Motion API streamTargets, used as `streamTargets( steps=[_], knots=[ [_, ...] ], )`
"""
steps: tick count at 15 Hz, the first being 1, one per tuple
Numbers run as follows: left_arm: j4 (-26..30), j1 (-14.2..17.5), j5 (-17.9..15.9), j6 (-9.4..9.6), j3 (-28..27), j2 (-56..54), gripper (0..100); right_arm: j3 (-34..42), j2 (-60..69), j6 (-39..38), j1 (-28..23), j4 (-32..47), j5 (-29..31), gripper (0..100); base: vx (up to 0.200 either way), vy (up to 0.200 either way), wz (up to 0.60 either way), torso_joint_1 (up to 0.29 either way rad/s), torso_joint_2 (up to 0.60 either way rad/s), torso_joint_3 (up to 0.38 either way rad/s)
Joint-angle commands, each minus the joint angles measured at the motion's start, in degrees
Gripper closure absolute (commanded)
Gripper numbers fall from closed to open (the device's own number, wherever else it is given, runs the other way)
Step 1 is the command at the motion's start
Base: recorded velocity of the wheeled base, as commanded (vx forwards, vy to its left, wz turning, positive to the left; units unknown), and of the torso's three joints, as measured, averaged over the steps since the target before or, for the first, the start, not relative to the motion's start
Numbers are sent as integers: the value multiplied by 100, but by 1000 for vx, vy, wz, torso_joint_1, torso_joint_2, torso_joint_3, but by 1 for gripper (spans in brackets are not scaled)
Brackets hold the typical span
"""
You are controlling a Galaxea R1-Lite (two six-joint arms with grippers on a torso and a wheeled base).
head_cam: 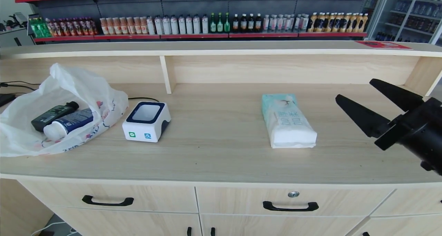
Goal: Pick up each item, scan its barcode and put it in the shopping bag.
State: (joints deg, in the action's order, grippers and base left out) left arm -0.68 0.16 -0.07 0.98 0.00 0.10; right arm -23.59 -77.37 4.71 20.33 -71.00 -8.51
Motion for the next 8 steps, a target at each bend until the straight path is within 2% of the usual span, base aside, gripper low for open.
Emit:
streamTargets(
  steps=[1, 3, 4, 6, 7, 8],
  knots=[
    [-2, 2, -1, -1, 0, -1, 0, -1385, 135, 118, 744, 1510, 324, 0, 0, 0, 0, 0, 0, 0],
    [-2, 2, -1, -1, 0, -1, 0, -2185, 223, -251, 1122, 2670, 526, 0, 0, 0, 0, 0, 0, 0],
    [-2, 2, -1, -1, 0, -1, 0, -2308, 399, -664, 1306, 3408, 499, 0, 0, 0, 0, 0, 0, 0],
    [-2, 2, -1, -1, 0, -1, 0, -2528, 407, -1244, 1377, 4138, 420, 0, 0, 0, 0, 0, 0, 0],
    [-2, 2, -1, -1, 0, -1, 0, -2528, 355, -1279, 1280, 4279, 130, 0, 0, 0, 0, 0, 0, 0],
    [-2, 2, -1, -1, 0, -1, 0, -2695, 188, -1376, 832, 4428, -336, 0, 0, 0, 0, 0, 0, 0]
  ],
)
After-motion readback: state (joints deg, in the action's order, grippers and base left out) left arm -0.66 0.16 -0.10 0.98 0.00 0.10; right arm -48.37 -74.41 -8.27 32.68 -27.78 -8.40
